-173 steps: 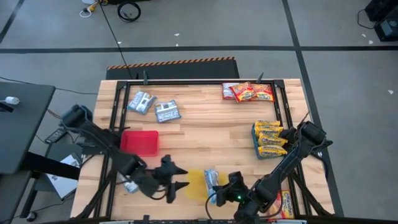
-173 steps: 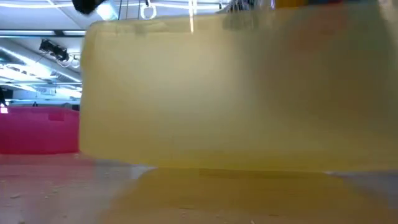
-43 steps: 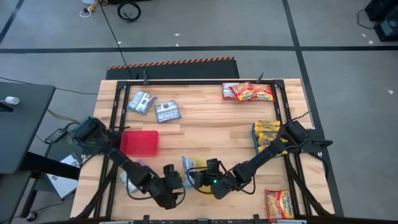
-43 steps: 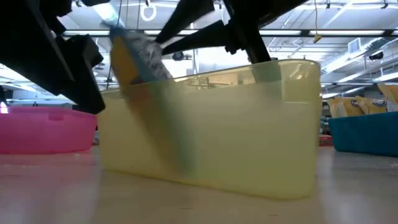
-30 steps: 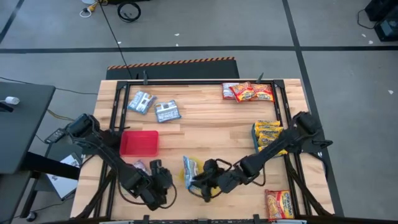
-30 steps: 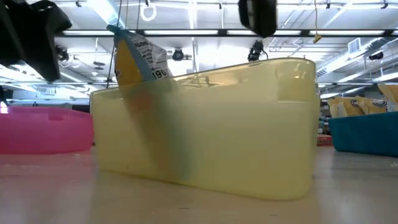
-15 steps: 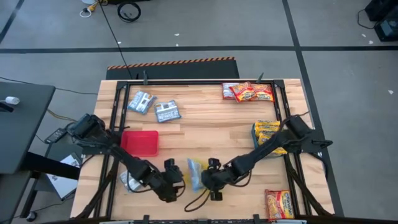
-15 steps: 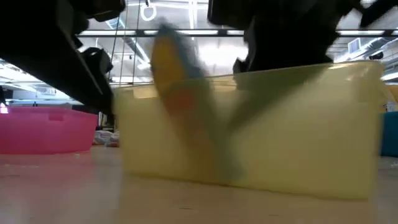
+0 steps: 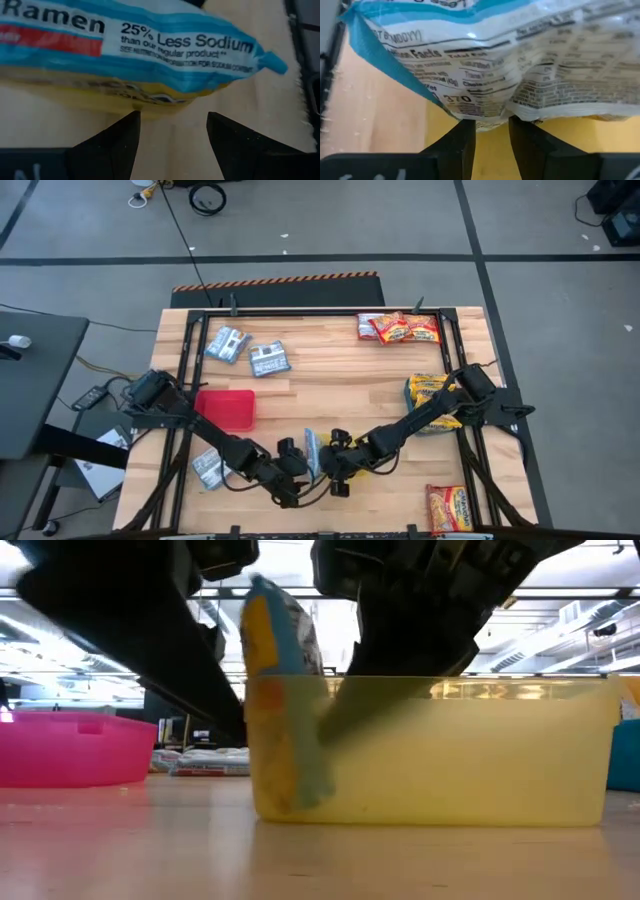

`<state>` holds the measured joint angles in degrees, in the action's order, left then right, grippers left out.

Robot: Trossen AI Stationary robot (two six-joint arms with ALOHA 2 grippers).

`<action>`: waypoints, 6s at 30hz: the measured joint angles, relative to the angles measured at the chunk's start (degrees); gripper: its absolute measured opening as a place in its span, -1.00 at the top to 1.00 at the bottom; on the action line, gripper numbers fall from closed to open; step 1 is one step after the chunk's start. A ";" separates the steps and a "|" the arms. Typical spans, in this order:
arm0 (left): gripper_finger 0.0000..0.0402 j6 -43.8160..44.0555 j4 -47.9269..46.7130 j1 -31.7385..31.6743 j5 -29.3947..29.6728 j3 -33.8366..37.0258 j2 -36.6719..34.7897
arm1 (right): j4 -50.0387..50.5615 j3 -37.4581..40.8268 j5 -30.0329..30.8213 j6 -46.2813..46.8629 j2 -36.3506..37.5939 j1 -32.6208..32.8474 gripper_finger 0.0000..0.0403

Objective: Sort Maruchan noodles
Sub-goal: Put the light blue noodle pack into the yellow bin

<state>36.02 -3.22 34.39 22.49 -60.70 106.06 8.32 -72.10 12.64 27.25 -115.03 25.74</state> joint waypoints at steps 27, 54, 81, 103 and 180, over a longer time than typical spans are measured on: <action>-0.16 58.29 -54.74 24.59 -13.75 -7.09 -13.38 | 17.38 -0.17 20.90 -5.43 25.15 3.40 0.38; 0.34 60.93 -64.88 25.84 -8.73 -7.16 3.57 | 16.83 -0.13 23.76 -13.25 25.37 3.34 0.38; 0.98 29.65 -46.30 13.46 15.21 -18.02 -25.72 | 2.90 -0.17 19.94 -20.05 32.41 6.90 0.25; 0.98 -17.50 8.33 -2.08 -5.51 -18.06 -31.10 | -25.69 -0.14 8.44 -28.08 29.44 3.54 -0.87; 0.10 -24.41 15.82 -2.11 1.37 23.51 -15.13 | 34.62 -13.37 -2.49 97.00 5.12 -2.81 0.32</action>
<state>11.61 12.60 32.28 23.86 -37.19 90.92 42.94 -85.47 10.15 124.26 -109.91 22.93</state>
